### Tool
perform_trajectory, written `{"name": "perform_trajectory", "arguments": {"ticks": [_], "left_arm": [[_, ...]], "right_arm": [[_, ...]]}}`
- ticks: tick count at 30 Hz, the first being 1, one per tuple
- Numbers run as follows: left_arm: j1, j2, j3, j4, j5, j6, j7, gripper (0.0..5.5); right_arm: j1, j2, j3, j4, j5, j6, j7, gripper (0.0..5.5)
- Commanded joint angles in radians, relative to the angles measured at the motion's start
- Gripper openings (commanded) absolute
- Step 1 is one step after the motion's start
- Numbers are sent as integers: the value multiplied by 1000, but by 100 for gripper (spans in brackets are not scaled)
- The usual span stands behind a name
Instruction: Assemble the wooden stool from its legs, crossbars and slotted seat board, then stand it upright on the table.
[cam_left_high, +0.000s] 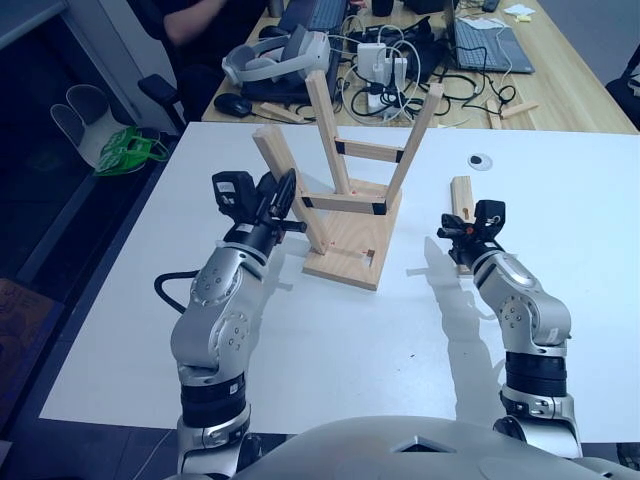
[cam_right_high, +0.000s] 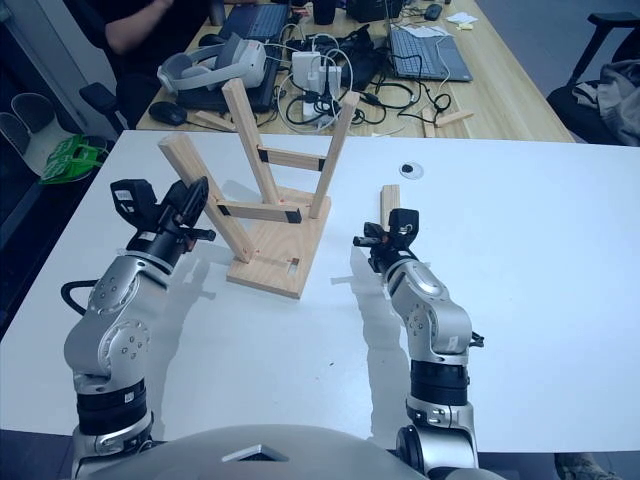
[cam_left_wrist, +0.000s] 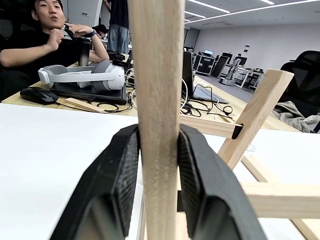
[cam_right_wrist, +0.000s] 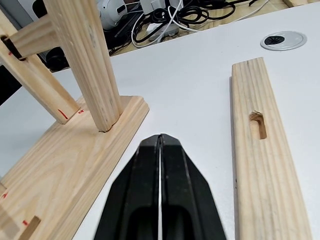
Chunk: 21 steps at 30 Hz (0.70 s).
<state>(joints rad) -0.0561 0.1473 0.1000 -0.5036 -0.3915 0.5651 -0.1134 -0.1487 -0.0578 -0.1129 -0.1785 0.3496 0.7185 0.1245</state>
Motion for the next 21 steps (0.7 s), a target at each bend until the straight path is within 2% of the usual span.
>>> {"name": "perform_trajectory", "arguments": {"ticks": [1,9,13,21], "left_arm": [[30,10,-13,10,9,24,-3,104],[125,78,-76,-29,63,-23,-67,104],[174,141,-83,-47,63,0,-110,104],[190,188,-96,-81,5,95,-139,104]], "right_arm": [[-2,-6,-10,13,8,-5,7,0],[-3,-5,-15,19,6,-12,18,0],[-4,-5,-19,17,11,-9,20,0],[-2,1,-27,12,23,-13,20,0]]}}
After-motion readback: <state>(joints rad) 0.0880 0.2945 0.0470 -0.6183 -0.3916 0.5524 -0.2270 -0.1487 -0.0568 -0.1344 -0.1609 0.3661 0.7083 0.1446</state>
